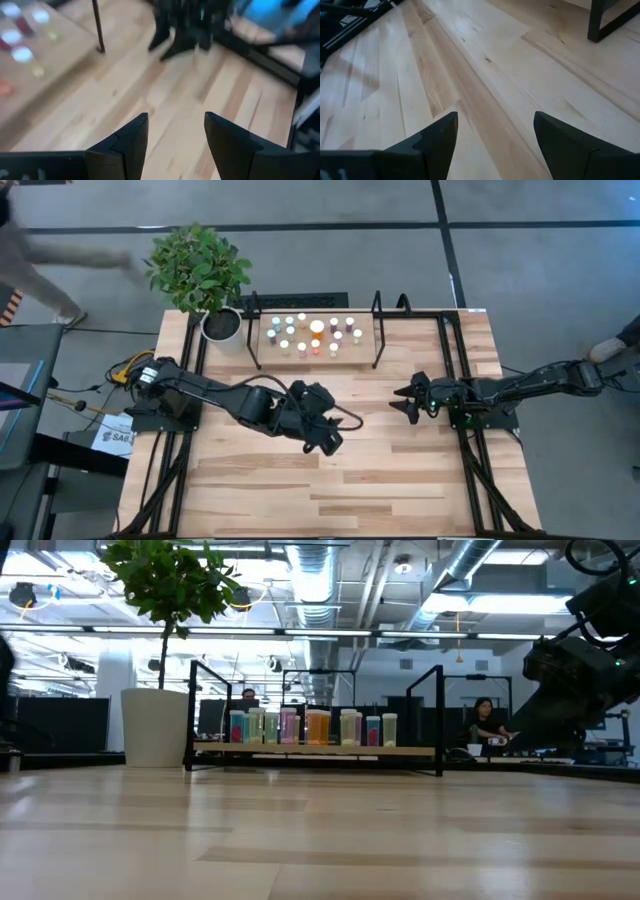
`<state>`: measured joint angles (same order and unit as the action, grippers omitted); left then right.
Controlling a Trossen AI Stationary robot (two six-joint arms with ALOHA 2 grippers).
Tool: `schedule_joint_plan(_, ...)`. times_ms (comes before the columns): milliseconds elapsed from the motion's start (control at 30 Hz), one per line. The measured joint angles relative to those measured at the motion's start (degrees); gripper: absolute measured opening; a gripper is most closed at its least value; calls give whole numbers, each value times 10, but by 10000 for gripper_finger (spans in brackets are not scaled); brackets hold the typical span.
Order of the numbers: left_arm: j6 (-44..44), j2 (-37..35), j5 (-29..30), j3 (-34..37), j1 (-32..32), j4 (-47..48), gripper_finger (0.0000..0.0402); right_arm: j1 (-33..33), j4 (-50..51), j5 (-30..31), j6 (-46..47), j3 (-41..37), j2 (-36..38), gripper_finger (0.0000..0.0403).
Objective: Pick and place medicine bottles onto shelf by color
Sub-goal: Return to Home Position
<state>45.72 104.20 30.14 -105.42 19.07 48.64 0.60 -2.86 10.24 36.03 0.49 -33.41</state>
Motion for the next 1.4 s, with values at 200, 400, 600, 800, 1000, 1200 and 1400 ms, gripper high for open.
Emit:
schedule_joint_plan(200, -7, 0, -40, 59, 19, 5, 180, 0, 1, 0, 0, 0, 0, 286)
schedule_joint_plan(400, -7, -31, -45, 151, 73, -13, 180, 0, 2, 1, 0, 0, 0, 286)
schedule_joint_plan(600, 27, -161, -27, 360, 87, -156, 180, 0, 1, 1, 0, 0, 0, 286)
schedule_joint_plan(800, 51, -288, 38, 566, 86, -344, 180, 0, 1, 2, 0, 0, 0, 286)
schedule_joint_plan(1000, 49, -412, 122, 766, 76, -529, 180, 0, 0, 2, 0, 0, 0, 286)
schedule_joint_plan(1200, 59, -527, 149, 902, 62, -591, 180, 0, 0, 2, 0, 0, 0, 286)
schedule_joint_plan(1400, 75, -629, 210, 979, 37, -591, 180, 0, 0, 2, 0, 0, 0, 286)
